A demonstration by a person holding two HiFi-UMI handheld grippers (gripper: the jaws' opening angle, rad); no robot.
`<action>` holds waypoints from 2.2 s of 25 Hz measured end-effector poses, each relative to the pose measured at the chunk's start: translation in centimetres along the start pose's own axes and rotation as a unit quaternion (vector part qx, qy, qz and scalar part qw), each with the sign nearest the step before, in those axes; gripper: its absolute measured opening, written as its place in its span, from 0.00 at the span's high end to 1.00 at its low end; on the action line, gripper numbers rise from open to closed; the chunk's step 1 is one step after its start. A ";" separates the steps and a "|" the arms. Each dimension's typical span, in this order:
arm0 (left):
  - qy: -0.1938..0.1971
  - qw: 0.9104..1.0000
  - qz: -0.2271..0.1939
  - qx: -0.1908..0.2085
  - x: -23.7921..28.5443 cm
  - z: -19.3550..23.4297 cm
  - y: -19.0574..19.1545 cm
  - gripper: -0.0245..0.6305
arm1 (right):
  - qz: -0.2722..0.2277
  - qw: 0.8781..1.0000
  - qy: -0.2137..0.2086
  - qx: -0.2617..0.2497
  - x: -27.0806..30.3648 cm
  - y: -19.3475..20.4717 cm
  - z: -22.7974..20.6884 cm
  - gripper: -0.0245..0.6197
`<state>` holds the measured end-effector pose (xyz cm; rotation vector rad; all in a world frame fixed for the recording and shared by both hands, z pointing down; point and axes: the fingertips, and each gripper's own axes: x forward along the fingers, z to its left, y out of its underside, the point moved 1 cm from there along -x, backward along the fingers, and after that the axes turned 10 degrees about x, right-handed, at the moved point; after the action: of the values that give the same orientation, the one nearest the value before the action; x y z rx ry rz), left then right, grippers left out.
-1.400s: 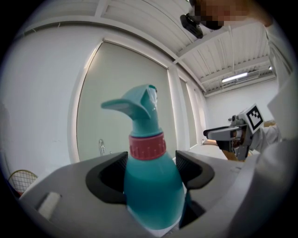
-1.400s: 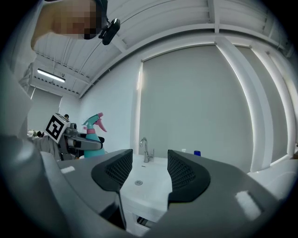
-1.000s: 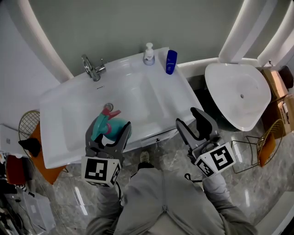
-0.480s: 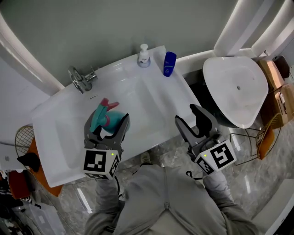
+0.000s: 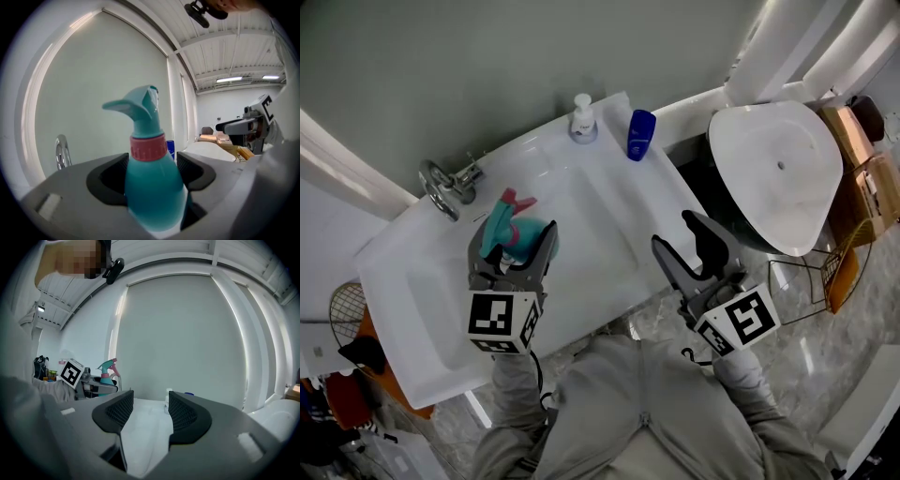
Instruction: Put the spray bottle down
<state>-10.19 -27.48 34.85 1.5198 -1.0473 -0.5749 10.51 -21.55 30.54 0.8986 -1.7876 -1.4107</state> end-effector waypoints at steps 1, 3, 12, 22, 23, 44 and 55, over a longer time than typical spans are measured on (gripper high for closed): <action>0.001 1.000 0.001 0.001 0.6 0.3 0.2 0.39 | 0.002 1.000 0.002 0.000 0.4 0.1 -0.2 0.63; 0.002 1.000 0.003 0.003 1.8 1.1 0.6 0.39 | 0.005 1.000 0.006 0.000 1.0 0.2 -0.5 0.63; 0.004 1.000 0.013 0.002 6.5 4.2 2.7 0.39 | 0.013 1.000 0.028 -0.002 3.3 0.5 -1.7 0.63; 0.004 1.000 0.019 0.007 10.5 6.7 4.5 0.39 | 0.026 0.998 0.061 -0.003 4.6 0.9 -3.1 0.63; 0.002 1.000 0.020 0.009 10.9 6.9 4.7 0.39 | 0.027 0.998 0.064 -0.003 4.7 1.0 -3.2 0.63; -0.025 0.999 0.037 0.007 16.7 10.7 9.2 0.39 | 0.061 0.994 0.088 -0.009 7.1 2.1 -4.3 0.63; -0.039 0.998 0.042 0.020 18.7 11.4 10.7 0.39 | 0.077 0.993 0.093 -0.006 8.0 2.9 -4.9 0.63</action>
<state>-13.78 -48.91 45.91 1.4894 -1.1842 -0.5610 10.04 -30.24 35.01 0.8383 -1.6692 -1.1980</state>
